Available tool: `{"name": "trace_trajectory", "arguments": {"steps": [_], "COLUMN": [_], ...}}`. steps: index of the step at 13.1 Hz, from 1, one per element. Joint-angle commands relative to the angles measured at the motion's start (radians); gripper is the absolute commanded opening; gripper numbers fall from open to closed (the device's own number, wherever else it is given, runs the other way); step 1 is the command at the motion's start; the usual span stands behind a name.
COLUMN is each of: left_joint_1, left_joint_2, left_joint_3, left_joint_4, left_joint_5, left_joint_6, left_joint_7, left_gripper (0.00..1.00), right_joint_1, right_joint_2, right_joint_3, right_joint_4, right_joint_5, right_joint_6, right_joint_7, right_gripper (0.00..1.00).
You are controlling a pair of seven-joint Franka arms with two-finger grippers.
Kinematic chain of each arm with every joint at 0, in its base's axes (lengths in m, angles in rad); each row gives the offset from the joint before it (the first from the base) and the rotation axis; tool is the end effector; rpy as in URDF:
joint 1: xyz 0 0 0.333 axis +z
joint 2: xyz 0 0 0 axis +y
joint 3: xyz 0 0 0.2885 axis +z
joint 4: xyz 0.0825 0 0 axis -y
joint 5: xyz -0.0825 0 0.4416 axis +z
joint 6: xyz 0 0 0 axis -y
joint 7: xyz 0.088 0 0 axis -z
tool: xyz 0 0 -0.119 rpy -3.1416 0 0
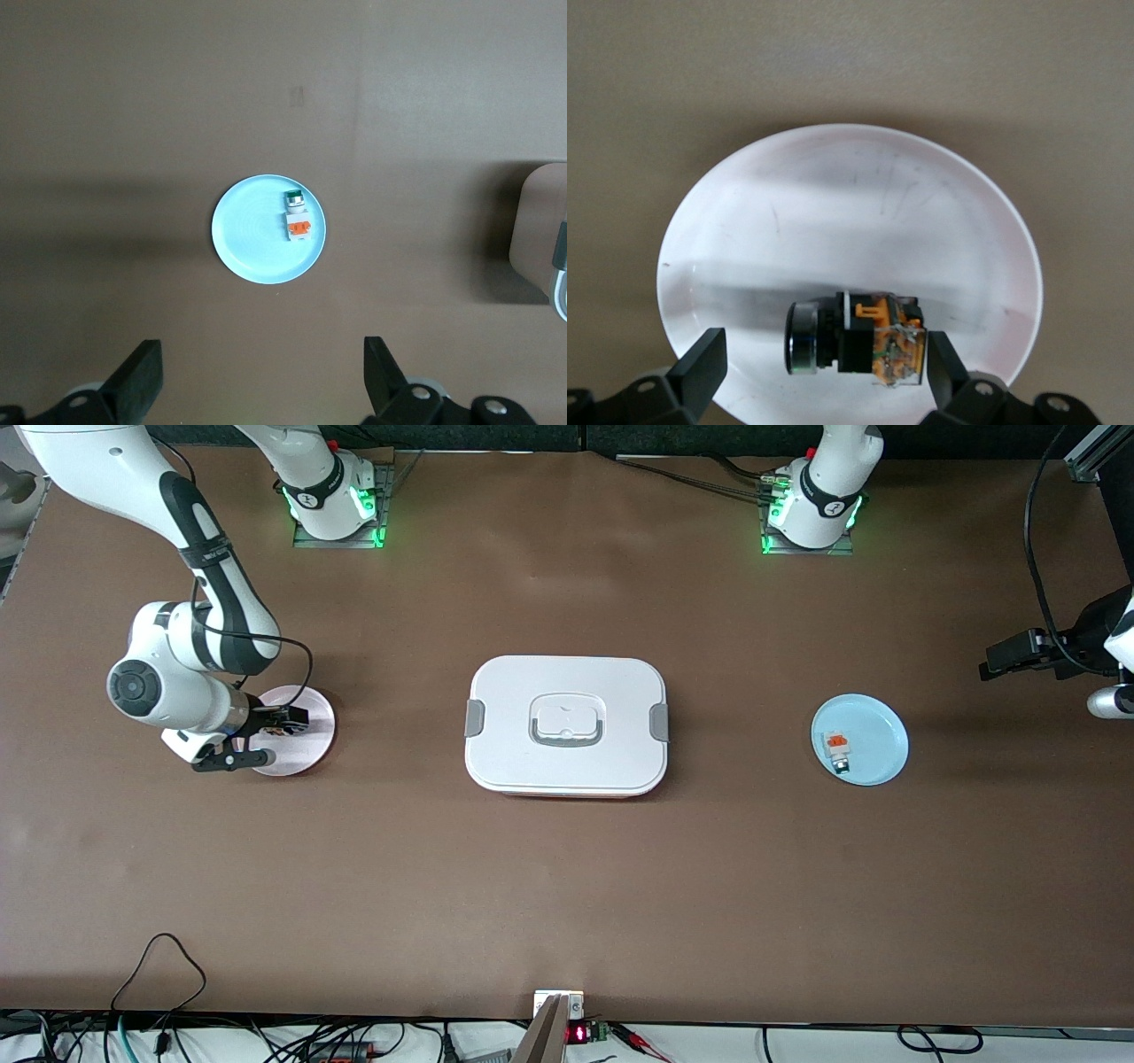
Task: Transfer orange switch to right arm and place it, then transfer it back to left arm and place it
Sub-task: 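Lower the right gripper over the switch on the pink plate, then close the right gripper on the orange switch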
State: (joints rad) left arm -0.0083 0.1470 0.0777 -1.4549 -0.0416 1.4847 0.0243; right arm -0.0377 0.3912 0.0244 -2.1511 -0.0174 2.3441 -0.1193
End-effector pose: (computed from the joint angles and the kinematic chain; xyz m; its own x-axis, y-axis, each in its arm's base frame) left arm 0.6402 0.0363 0.5469 0.9924 0.0416 -0.1157 0.0457 -0.9984 0.0330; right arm 0.5663 -0.0070 0.1162 0.9736 0.1182 -0.1954 0.1159 -0.9930 -0.0229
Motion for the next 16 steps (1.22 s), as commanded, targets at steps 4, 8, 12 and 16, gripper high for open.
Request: {"name": "trace_trajectory", "arguments": {"steps": [4, 8, 12, 16], "left_joint_1": [0.005, 0.018, 0.019, 0.028], "left_joint_2": [0.002, 0.002, 0.002, 0.002], "left_joint_3": [0.002, 0.002, 0.002, 0.002], "left_joint_4": [0.01, 0.01, 0.01, 0.005], "left_joint_5": [-0.012, -0.014, -0.02, -0.021], "left_joint_6": [-0.004, -0.003, -0.003, -0.004], "left_joint_7": [0.022, 0.023, 0.023, 0.023], "left_gripper": [1.0, 1.0, 1.0, 1.0], "right_joint_1": [-0.033, -0.031, -0.031, -0.03], "right_joint_2": [-0.014, -0.047, -0.061, -0.052], "right_joint_3": [0.008, 0.008, 0.014, 0.014], "right_joint_4": [-0.07, -0.064, -0.064, -0.07], "right_joint_5": [0.002, 0.005, 0.011, 0.008], "right_joint_6": [0.081, 0.069, 0.044, 0.04], "right_joint_7": [-0.025, -0.019, -0.013, -0.034], "right_gripper": [1.0, 1.0, 1.0, 1.0]}}
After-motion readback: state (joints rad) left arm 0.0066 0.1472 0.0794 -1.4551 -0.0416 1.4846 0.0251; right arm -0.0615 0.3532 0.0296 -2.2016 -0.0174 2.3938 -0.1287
